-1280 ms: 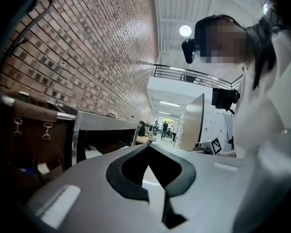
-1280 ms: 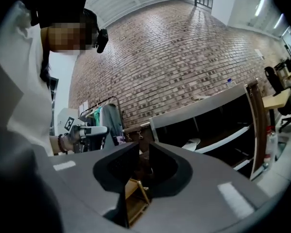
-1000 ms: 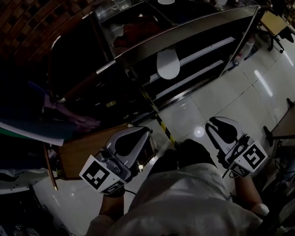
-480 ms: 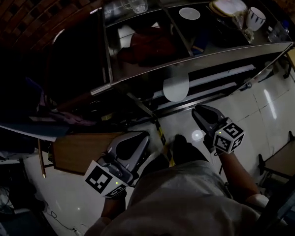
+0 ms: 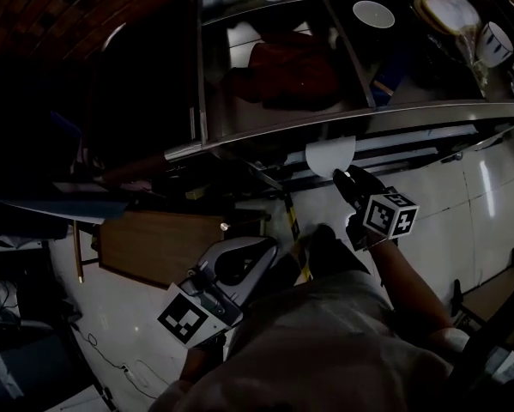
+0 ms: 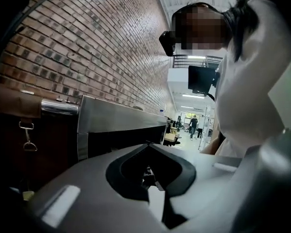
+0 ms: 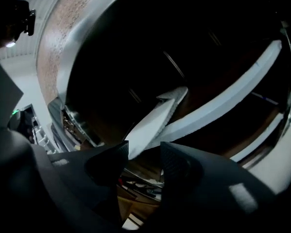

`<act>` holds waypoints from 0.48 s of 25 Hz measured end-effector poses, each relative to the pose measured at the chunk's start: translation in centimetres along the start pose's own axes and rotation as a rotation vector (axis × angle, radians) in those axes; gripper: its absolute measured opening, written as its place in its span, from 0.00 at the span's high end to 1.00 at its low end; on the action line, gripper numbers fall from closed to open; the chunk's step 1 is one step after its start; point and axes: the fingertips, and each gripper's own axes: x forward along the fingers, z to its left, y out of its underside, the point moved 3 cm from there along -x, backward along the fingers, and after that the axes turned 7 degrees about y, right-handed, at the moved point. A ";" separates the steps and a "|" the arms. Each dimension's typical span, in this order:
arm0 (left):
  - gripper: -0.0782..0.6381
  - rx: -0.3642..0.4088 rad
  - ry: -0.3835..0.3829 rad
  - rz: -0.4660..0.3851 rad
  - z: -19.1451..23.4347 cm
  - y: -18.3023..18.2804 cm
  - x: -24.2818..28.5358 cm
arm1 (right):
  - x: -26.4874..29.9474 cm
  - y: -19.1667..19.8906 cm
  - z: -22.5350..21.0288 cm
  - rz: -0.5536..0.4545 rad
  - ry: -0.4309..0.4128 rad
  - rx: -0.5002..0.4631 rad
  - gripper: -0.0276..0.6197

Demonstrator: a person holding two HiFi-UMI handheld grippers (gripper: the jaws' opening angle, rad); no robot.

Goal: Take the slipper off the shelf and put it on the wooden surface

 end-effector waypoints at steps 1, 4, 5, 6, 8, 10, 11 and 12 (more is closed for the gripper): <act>0.90 0.002 -0.007 0.010 0.1 0.1 -0.1 | 0.3 0.0 -0.3 0.001 0.005 0.020 0.65; 0.90 -0.013 -0.023 0.017 0.3 0.5 -0.4 | 0.9 -0.2 -0.4 0.004 -0.002 0.052 0.72; 0.90 -0.020 -0.020 0.013 0.3 0.6 -0.4 | 1.0 -0.2 -0.3 0.010 -0.009 0.057 0.79; 0.90 -0.024 -0.012 0.013 0.2 0.7 -0.4 | 1.0 -0.2 -0.3 0.017 -0.015 0.061 0.80; 0.90 -0.017 0.008 0.030 -0.4 1.0 -0.3 | 0.7 -0.5 -0.2 0.019 -0.029 0.064 0.84; 0.90 -0.007 0.019 0.054 -1.0 1.4 -0.5 | -0.1 -1.0 0.2 -0.008 -0.035 0.056 0.89; 0.90 -0.014 0.022 0.052 -1.2 1.4 -0.7 | -0.6 -1.4 0.5 -0.026 -0.035 0.045 0.90; 0.90 -0.031 0.026 0.034 -1.3 1.3 -1.0 | -1.2 -1.7 0.9 -0.042 -0.033 0.030 0.91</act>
